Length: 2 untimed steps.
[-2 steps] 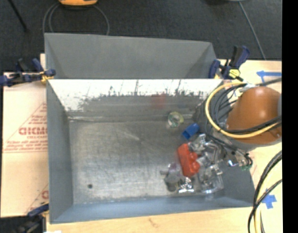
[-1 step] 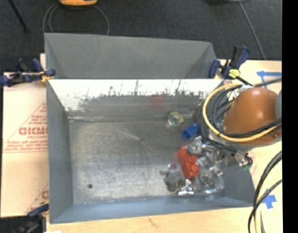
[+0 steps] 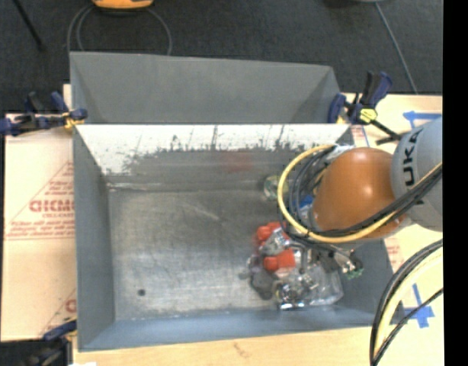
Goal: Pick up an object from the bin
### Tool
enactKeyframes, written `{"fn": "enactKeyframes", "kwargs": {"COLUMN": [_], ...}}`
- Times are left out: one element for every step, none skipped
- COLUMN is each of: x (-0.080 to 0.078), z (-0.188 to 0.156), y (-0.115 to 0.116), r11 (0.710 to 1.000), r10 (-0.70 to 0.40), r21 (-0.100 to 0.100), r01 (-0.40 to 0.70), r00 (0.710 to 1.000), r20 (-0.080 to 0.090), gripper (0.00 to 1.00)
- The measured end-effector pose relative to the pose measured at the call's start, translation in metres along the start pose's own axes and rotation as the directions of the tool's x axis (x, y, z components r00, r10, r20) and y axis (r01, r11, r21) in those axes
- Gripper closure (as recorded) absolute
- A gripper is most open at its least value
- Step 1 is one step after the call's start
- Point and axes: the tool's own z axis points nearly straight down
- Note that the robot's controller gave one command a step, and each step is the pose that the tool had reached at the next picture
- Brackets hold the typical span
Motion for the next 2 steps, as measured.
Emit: {"fn": "enactKeyframes", "kwargs": {"x": [0.0049, 0.0063], "z": [0.03, 0.0301], "y": [0.0063, 0.008], "r11": [0.975, 0.975], "r10": [-0.22, -0.221], "r21": [0.009, 0.003], "r01": [0.22, 0.221], "r00": [0.975, 0.975], "r20": [0.007, 0.001], "gripper": [0.0, 1.0]}}
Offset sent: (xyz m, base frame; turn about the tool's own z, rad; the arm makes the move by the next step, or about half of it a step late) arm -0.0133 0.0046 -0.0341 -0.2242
